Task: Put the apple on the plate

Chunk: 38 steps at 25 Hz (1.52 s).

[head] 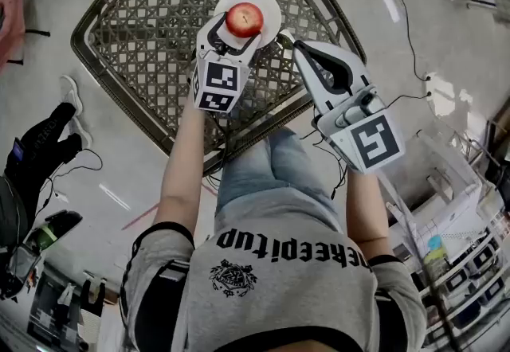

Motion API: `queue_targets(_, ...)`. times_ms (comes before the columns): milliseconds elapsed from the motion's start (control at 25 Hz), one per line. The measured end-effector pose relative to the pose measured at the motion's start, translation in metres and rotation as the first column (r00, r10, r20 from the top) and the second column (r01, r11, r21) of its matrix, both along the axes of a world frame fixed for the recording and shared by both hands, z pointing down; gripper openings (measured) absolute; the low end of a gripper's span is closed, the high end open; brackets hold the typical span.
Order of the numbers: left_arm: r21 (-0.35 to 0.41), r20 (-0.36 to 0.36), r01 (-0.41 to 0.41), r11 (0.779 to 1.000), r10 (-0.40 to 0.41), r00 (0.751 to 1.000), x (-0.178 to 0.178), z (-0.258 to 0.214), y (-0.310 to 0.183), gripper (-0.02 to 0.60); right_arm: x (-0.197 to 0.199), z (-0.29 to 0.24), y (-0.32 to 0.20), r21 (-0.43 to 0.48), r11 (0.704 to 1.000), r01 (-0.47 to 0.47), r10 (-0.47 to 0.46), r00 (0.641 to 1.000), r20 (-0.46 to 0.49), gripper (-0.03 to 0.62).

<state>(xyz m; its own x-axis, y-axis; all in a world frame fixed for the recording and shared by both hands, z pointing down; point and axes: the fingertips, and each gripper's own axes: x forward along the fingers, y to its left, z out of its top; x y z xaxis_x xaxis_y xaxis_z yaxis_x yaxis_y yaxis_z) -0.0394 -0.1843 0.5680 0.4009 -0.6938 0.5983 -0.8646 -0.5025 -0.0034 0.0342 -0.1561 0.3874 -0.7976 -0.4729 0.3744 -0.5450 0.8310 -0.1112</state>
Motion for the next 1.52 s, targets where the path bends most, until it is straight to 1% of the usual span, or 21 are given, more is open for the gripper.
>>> queue_targets(200,0.019,-0.027,0.000,1.000,0.000,1.000,0.003,-0.005,0.001,0.380,0.003,-0.001,0.005,0.001,1.000,-0.004,0.004,1.000,-0.004,0.002)
queue_targets(320,0.020,-0.028,0.006,1.000,-0.005,1.000,0.003,-0.007,0.003,0.380,0.005,-0.003,0.007,0.006,1.000,-0.003,0.003,1.000,-0.004,0.002)
queue_targets(520,0.065,-0.044,0.025,0.998,-0.023,0.999,0.002,-0.022,0.003,0.380,0.005,-0.007,0.011,0.015,1.000,0.003,-0.003,1.000,-0.003,0.002)
queue_targets(720,0.082,-0.058,0.024,0.996,-0.020,0.998,0.003,-0.035,0.010,0.377,0.001,-0.012,0.014,0.028,0.999,0.018,-0.019,1.000,0.009,0.002)
queue_targets(1000,0.130,-0.067,0.044,0.991,-0.035,0.997,0.003,-0.066,0.020,0.274,-0.008,-0.026,0.021,0.055,0.998,0.042,-0.044,0.999,0.027,0.002)
queue_targets(1120,0.132,-0.085,0.053,0.990,-0.042,0.995,0.003,-0.076,0.026,0.254,-0.010,-0.032,0.026,0.064,0.997,0.052,-0.054,0.998,0.034,0.002)
queue_targets(1280,0.134,-0.100,0.067,0.989,-0.054,0.994,0.003,-0.090,0.035,0.206,-0.013,-0.039,0.031,0.074,0.995,0.062,-0.066,0.997,0.044,0.002)
queue_targets(1320,0.140,-0.101,0.076,0.987,-0.062,0.993,0.003,-0.095,0.038,0.177,-0.014,-0.041,0.033,0.076,0.995,0.066,-0.069,0.997,0.045,0.002)
queue_targets(1400,0.155,-0.104,0.096,0.983,-0.080,0.991,0.001,-0.104,0.042,0.099,-0.015,-0.045,0.036,0.079,0.994,0.072,-0.076,0.996,0.049,0.002)
queue_targets(1520,0.170,-0.119,0.108,0.979,-0.088,0.989,0.001,-0.117,0.048,0.084,-0.017,-0.050,0.040,0.085,0.993,0.079,-0.084,0.995,0.058,0.002)
